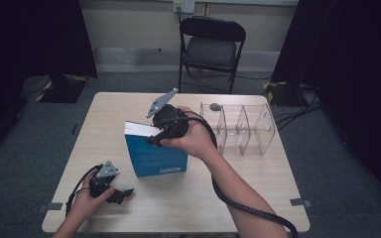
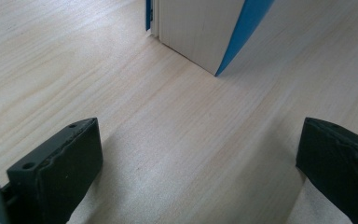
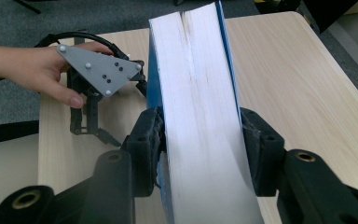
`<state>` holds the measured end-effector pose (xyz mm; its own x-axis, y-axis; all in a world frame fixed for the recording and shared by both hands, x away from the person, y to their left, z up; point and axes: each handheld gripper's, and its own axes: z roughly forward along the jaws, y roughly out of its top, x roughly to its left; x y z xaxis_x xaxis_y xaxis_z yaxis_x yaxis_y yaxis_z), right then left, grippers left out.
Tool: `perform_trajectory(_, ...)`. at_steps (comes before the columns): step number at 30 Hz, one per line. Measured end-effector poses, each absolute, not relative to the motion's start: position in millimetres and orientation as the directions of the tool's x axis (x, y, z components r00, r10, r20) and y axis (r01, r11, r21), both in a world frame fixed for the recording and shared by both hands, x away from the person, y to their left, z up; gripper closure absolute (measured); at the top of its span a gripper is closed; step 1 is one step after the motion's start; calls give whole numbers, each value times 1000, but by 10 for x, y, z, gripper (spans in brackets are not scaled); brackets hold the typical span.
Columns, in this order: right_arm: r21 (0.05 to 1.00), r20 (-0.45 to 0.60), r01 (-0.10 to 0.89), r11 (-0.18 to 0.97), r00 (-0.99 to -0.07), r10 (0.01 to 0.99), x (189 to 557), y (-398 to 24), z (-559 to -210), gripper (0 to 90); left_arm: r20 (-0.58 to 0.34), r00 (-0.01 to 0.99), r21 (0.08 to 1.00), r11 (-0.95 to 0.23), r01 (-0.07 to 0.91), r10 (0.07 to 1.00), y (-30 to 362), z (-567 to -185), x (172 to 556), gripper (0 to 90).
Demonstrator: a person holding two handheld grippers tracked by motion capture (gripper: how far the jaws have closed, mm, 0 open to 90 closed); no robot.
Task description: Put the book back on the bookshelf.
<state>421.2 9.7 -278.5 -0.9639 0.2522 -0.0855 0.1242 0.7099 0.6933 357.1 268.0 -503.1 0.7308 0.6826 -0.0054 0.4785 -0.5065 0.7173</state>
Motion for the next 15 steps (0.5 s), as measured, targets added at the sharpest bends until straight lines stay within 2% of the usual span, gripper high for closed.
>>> perform_trajectory(9, 688, -104, 93, 719, -969, 225, 4278, 101, -2801, 521, -5, 731, 717, -507, 478, 682, 2680, -5031, 3571, 0)
perform_trajectory(15, 679, -96, 106, 726, -968, 231, 4303, 97, -2797, 507, -5, 731, 717, -507, 478, 682, 2680, -5031, 3571, 0)
